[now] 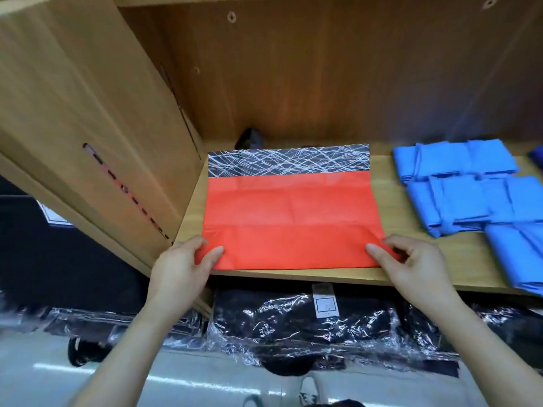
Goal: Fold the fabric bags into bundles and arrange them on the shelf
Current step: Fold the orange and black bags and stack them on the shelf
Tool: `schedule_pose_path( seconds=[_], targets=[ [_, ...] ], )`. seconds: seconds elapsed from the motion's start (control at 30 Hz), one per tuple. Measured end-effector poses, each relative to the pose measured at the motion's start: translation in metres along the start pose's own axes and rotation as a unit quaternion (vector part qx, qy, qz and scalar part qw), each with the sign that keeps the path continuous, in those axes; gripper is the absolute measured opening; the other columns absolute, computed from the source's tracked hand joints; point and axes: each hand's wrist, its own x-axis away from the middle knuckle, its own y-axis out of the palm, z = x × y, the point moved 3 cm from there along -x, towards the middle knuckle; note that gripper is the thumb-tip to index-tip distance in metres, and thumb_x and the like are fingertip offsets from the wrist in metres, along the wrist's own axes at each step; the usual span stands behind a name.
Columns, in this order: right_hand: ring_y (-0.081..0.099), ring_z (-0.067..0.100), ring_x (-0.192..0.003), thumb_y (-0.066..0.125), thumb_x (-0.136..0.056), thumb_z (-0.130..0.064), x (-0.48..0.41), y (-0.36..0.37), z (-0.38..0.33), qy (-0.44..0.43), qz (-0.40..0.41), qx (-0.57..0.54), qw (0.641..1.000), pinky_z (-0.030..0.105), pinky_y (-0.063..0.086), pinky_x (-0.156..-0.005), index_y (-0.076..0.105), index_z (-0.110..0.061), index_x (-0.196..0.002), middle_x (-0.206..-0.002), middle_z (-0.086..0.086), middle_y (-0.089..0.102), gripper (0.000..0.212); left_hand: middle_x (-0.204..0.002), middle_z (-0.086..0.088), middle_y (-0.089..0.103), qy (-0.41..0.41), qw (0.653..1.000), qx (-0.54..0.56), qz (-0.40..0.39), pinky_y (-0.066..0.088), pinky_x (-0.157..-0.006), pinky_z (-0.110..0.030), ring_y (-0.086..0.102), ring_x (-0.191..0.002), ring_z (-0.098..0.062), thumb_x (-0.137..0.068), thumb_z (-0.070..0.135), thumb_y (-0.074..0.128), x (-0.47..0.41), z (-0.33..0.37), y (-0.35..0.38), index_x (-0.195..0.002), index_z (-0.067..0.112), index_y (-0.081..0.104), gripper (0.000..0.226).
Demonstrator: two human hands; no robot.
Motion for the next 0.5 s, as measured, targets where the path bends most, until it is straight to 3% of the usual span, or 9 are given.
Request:
schedule_pose_path(
  seconds=[0.13,0.2,0.27,0.33,0.4,0.43,0.5],
  targets=[
    [0.051,0.017,-0.062,0.071,-0.086,-0.027,0.004,0.01,-0.009,-0.024,0.059,0.082,0.995,0.035,0.04,-0.058,0.058,-0.016,-0.078,-0.071,-0.002,0.058,0.018,-0.084,0.009,0.057,-0.016,1.0,-0.009,-0.001,0.042,-0.067,-0.032,0.051,-0.076,-0.017,-0.085,0.038,0.071,-0.001,0.003,0.003,-0.096,0.028,0.055,0.022],
    [0.048,0.01,-0.064,0.071,-0.085,-0.012,0.005,0.013,-0.01,-0.037,0.063,0.112,0.991,0.031,0.038,-0.06,0.051,-0.021,-0.083,-0.076,-0.007,0.051,0.022,-0.087,0.009,0.057,0.051,0.998,-0.017,-0.012,0.049,-0.071,-0.036,0.053,-0.083,-0.019,-0.089,0.031,0.068,-0.001,0.002,0.005,-0.116,0.029,0.061,0.028],
    [0.047,0.003,-0.065,0.071,-0.084,-0.006,0.006,0.016,-0.008,-0.047,0.047,0.13,0.989,0.03,0.038,-0.061,0.052,-0.024,-0.085,-0.077,-0.014,0.048,0.026,-0.088,0.002,0.055,0.135,0.988,-0.068,-0.018,0.054,-0.07,-0.042,0.051,-0.084,-0.024,-0.091,0.027,0.058,-0.003,-0.001,0.008,-0.122,0.029,0.066,0.032],
    [0.05,0.005,-0.07,0.07,-0.084,-0.004,0.007,0.017,-0.007,-0.067,0.032,0.148,0.986,0.028,0.042,-0.064,0.063,-0.022,-0.095,-0.085,-0.017,0.05,0.022,-0.11,-0.006,0.057,0.197,0.972,-0.124,-0.041,0.053,-0.082,-0.05,0.051,-0.103,-0.03,-0.089,0.027,0.049,-0.005,-0.002,0.011,-0.123,0.026,0.066,0.038],
    [0.059,0.019,-0.091,0.062,-0.086,-0.002,0.006,0.02,-0.009,-0.076,-0.001,0.205,0.976,0.033,0.049,-0.073,0.067,-0.023,-0.112,-0.107,-0.006,0.059,0.034,-0.15,-0.004,0.04,0.225,0.957,-0.137,-0.124,0.037,-0.109,-0.053,0.031,-0.141,-0.028,-0.09,0.042,0.039,-0.007,-0.003,0.016,-0.136,0.027,0.055,0.051],
    [0.056,0.024,-0.106,0.055,-0.085,-0.003,0.007,0.022,-0.011,-0.094,-0.032,0.243,0.965,0.036,0.047,-0.08,0.066,-0.026,-0.119,-0.123,-0.003,0.06,0.042,-0.16,0.002,0.023,0.227,0.951,-0.13,-0.167,0.024,-0.118,-0.048,0.014,-0.149,-0.019,-0.089,0.054,0.038,-0.009,-0.006,0.017,-0.144,0.029,0.044,0.061],
    [0.035,0.014,-0.138,0.038,-0.085,-0.021,0.006,0.023,-0.012,-0.111,-0.134,0.259,0.95,0.041,0.035,-0.1,0.056,-0.035,-0.133,-0.147,-0.012,0.046,0.053,-0.159,0.011,0.001,0.235,0.939,-0.132,-0.215,0.011,-0.123,-0.039,-0.004,-0.148,-0.007,-0.086,0.064,0.048,-0.012,-0.011,0.019,-0.152,0.033,0.021,0.077]
  ],
)
